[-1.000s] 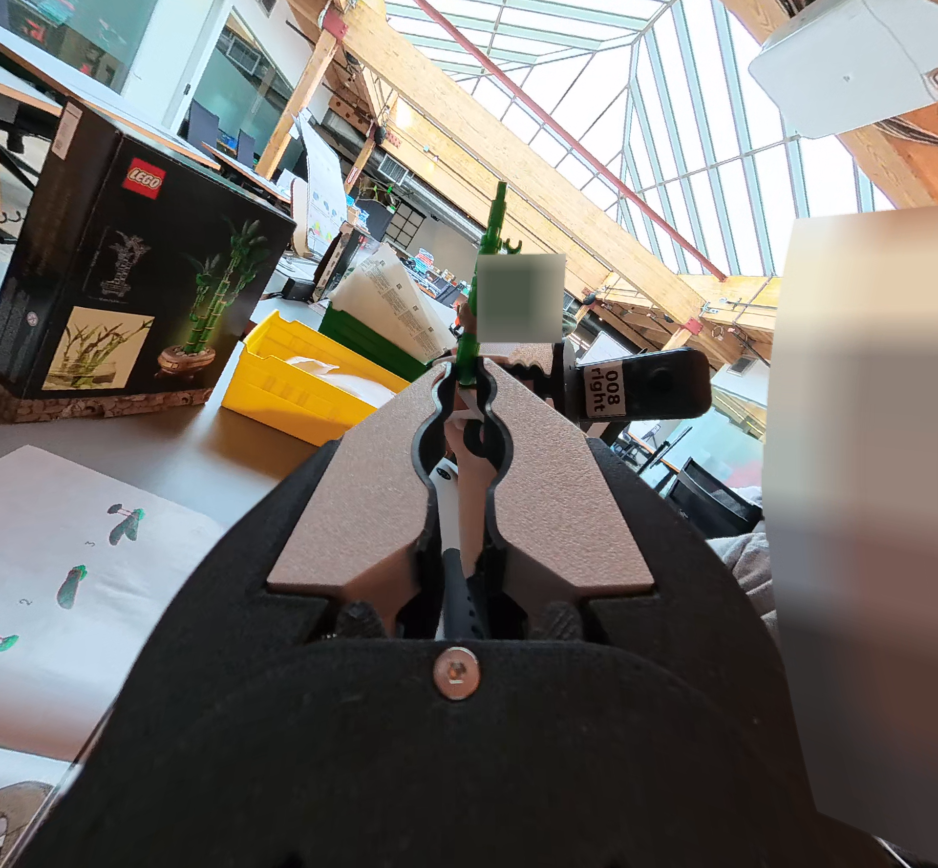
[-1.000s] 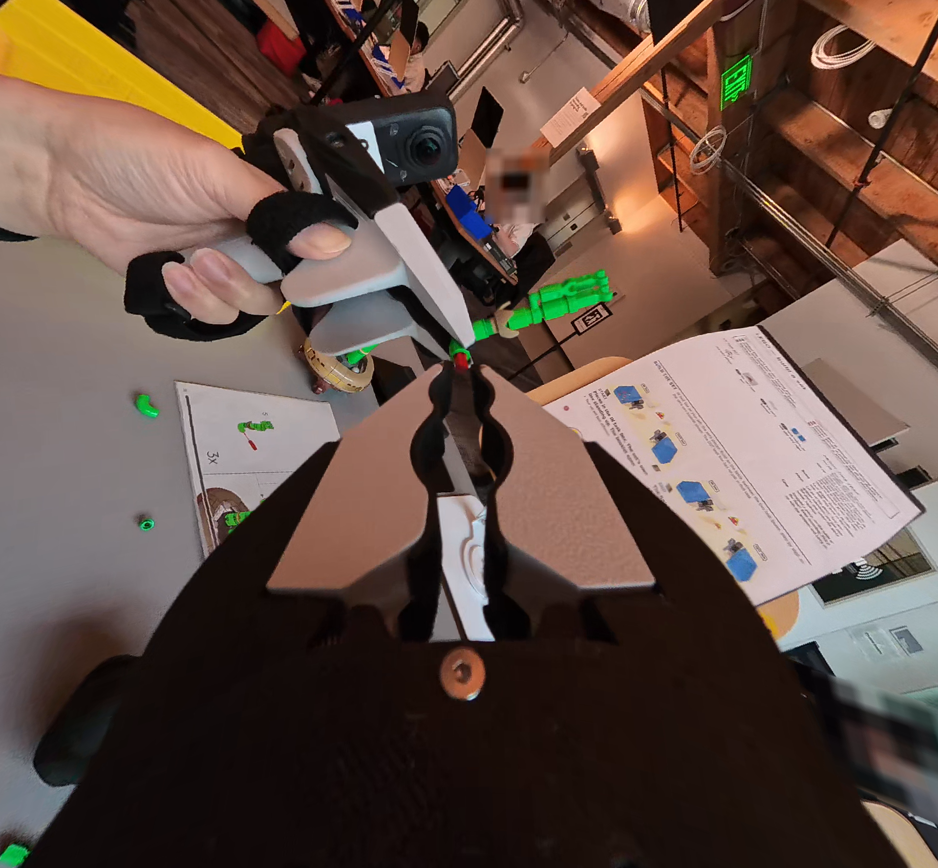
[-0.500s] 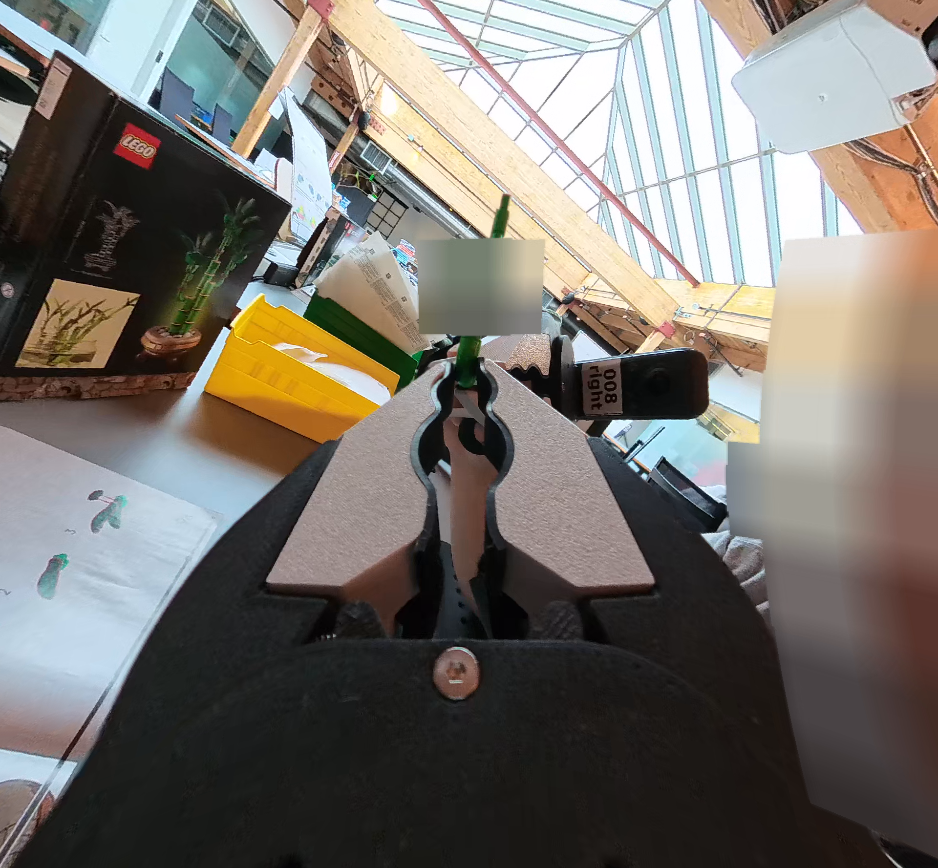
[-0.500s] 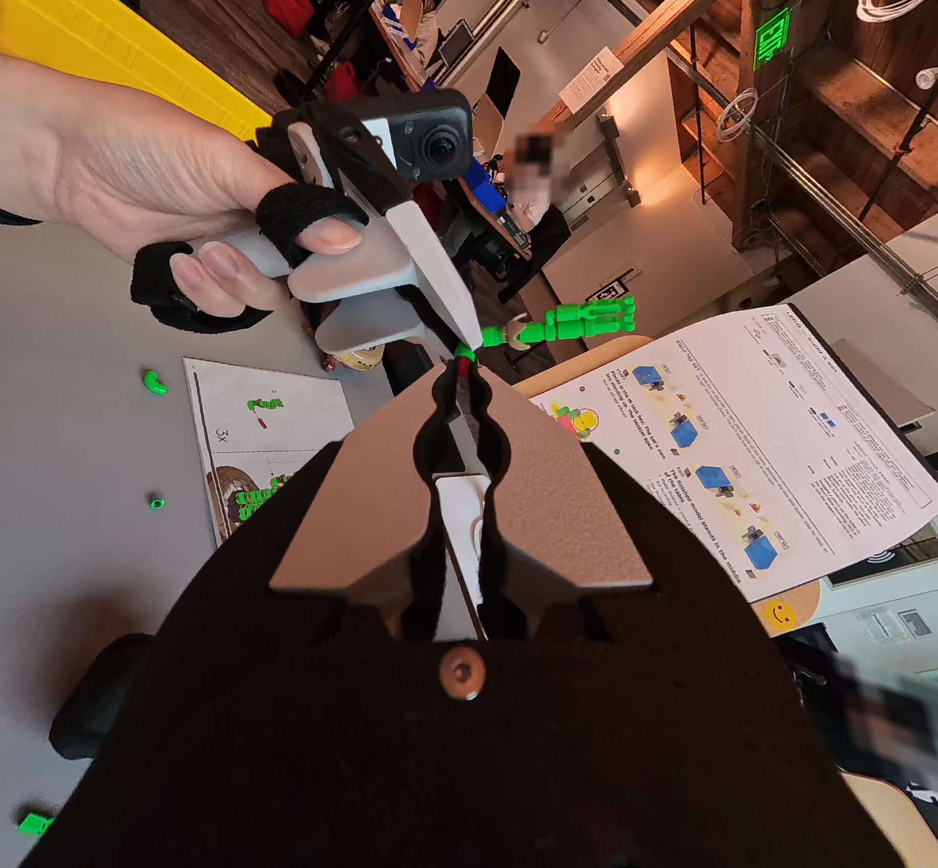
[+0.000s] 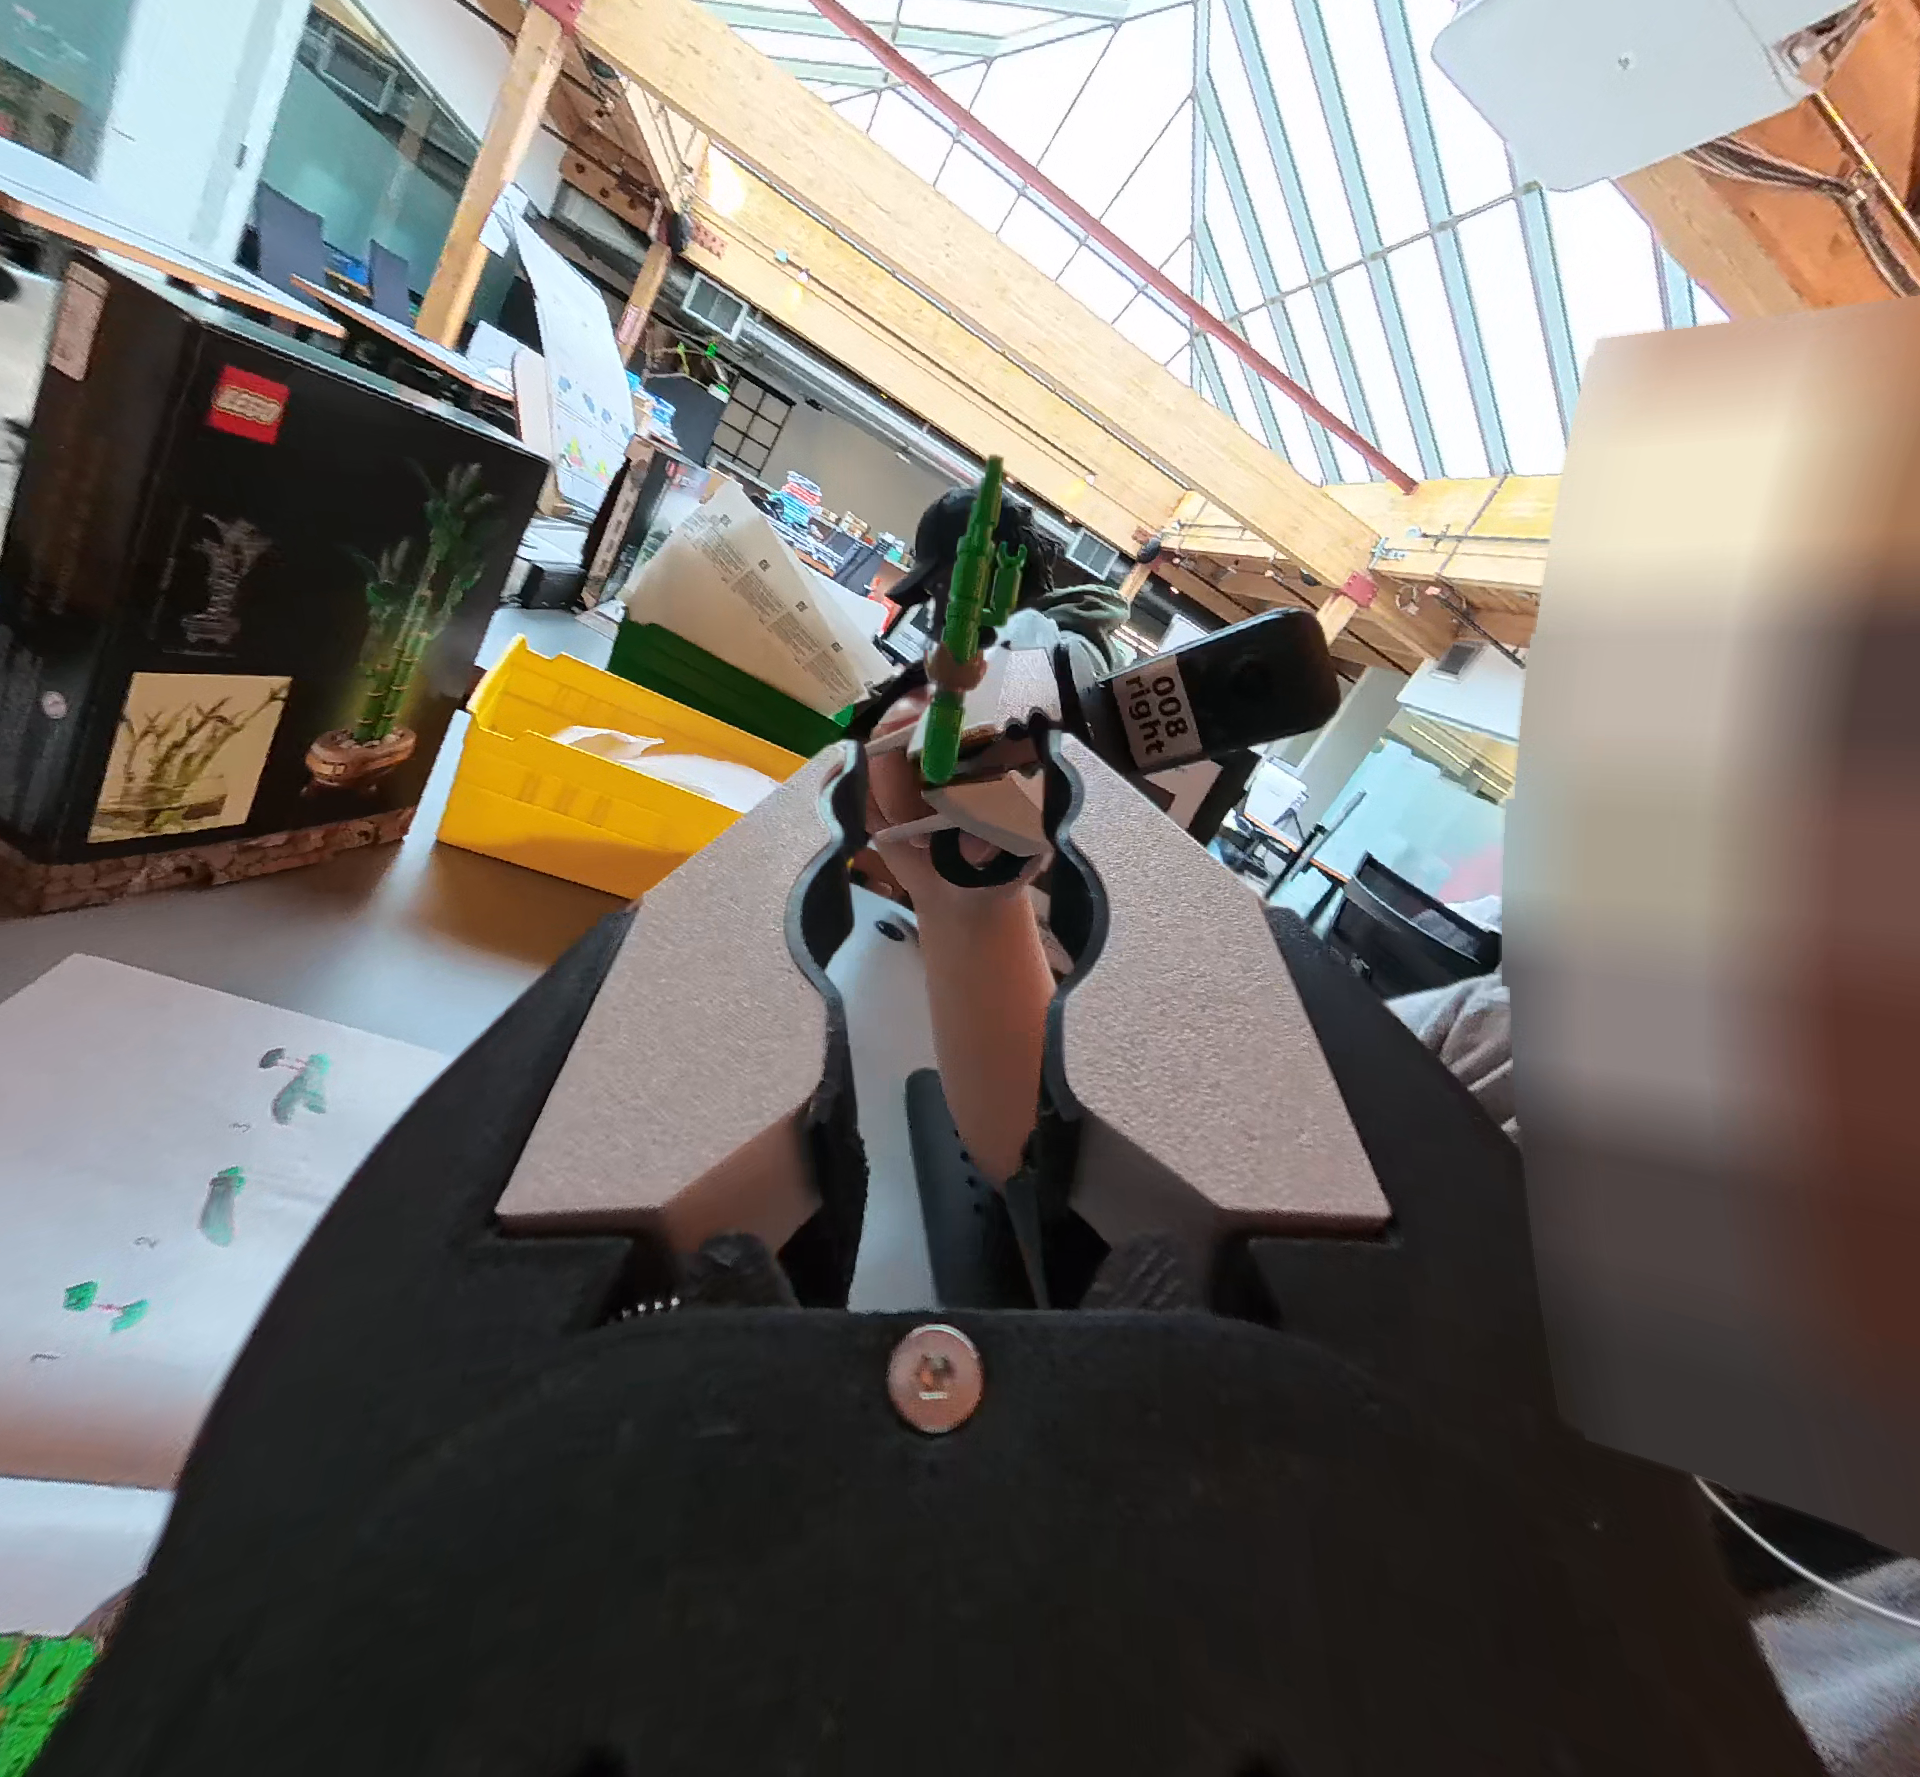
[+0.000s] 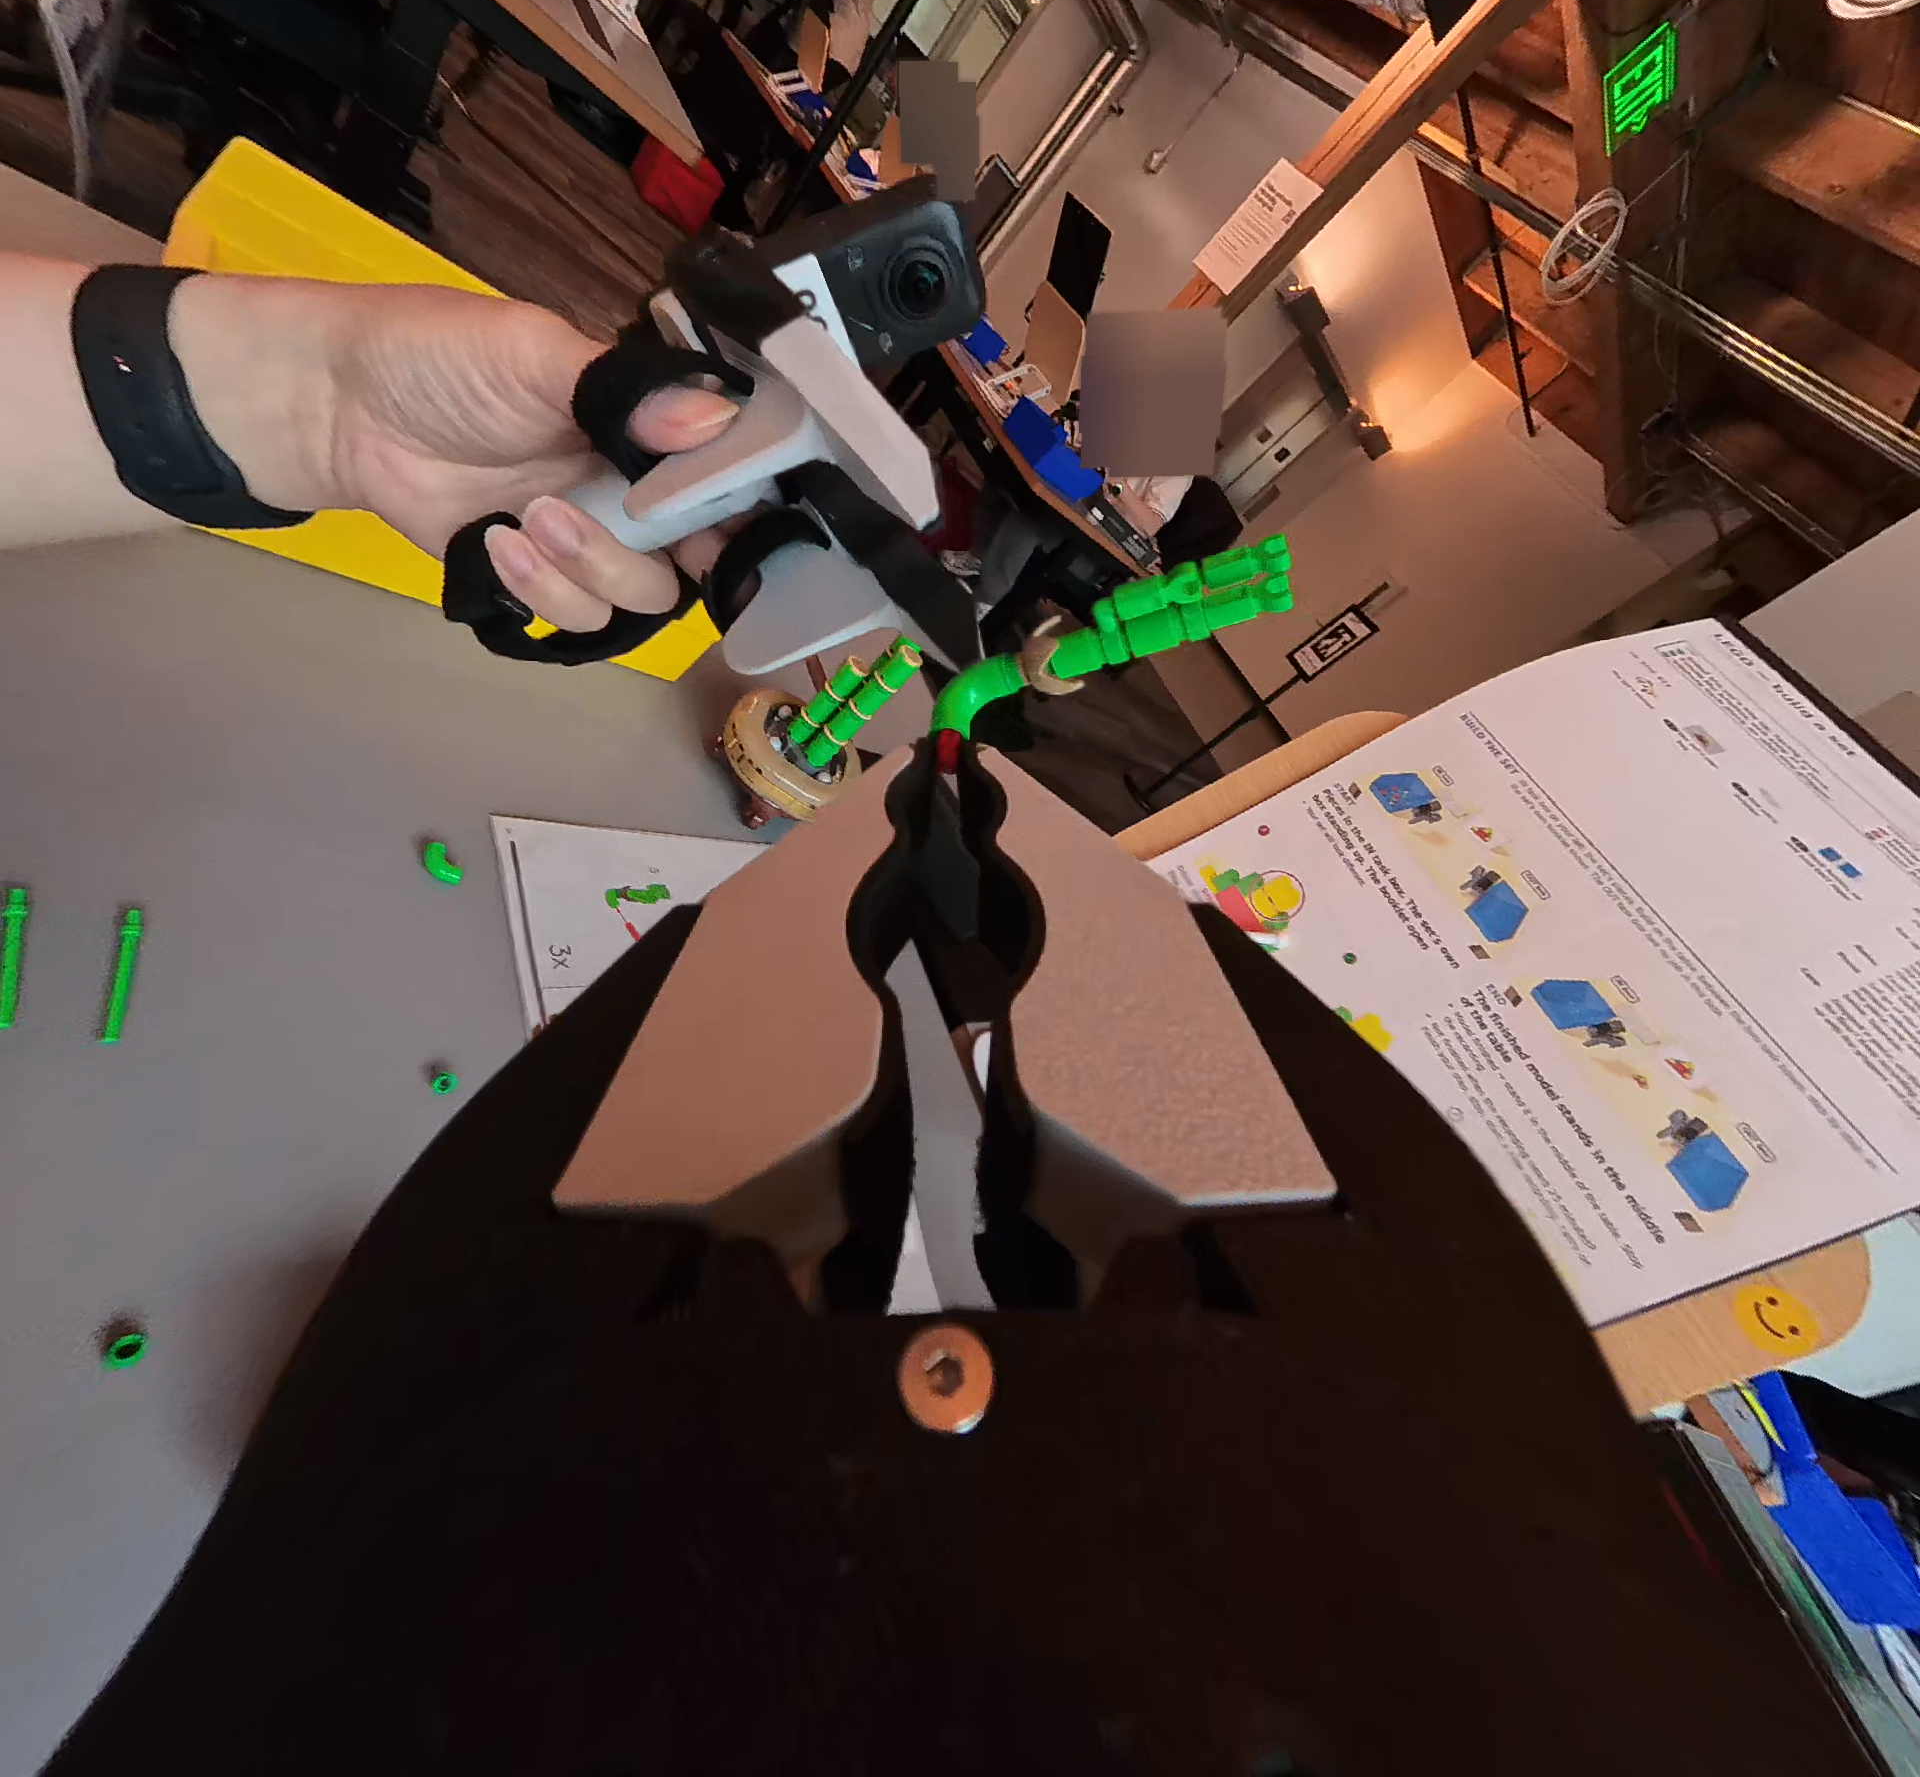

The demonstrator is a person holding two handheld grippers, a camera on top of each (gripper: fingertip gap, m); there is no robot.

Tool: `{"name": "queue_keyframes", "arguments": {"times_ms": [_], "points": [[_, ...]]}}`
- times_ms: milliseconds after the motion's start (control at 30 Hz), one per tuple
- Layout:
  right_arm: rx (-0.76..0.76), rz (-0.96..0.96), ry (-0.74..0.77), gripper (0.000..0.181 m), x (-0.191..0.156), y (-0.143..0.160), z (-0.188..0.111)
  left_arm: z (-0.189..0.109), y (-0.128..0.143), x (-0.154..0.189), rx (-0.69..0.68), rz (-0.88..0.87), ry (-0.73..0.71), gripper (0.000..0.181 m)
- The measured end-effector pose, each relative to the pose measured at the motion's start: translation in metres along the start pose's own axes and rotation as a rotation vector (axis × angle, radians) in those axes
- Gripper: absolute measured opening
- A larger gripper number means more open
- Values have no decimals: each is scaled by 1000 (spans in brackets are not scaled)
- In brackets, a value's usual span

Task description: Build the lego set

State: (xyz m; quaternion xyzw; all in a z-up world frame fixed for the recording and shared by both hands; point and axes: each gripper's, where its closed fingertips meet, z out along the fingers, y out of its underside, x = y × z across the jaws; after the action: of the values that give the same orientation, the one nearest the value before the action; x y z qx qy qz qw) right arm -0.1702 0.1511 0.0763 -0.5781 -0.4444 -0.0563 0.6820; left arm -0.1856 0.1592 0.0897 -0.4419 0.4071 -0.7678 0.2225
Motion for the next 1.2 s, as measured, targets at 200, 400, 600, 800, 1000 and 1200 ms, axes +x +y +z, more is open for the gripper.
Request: {"name": "queue_keyframes", "arguments": {"times_ms": [200,400,600,800,1000,1200], "points": [[19,31,-64,0,-10,-2,2,14,16,1,-64,-6,19,17],[-1,41,-96,1,-16,4,6,12,21,-5,-97,24,-14,4],[-21,39,-59,2,-12,10,12,8,19,-14,-93,44,-87,4],[-35,-3,17,18,-8,6,16,4,14,-19,-67,35,-113,4],[-61,-24,38,8,-10,8,23,6,16,-22,-68,24,-125,4],[-110,-49,47,4,-9,15,23,6,17,-25,-69,-13,-122,4]]}}
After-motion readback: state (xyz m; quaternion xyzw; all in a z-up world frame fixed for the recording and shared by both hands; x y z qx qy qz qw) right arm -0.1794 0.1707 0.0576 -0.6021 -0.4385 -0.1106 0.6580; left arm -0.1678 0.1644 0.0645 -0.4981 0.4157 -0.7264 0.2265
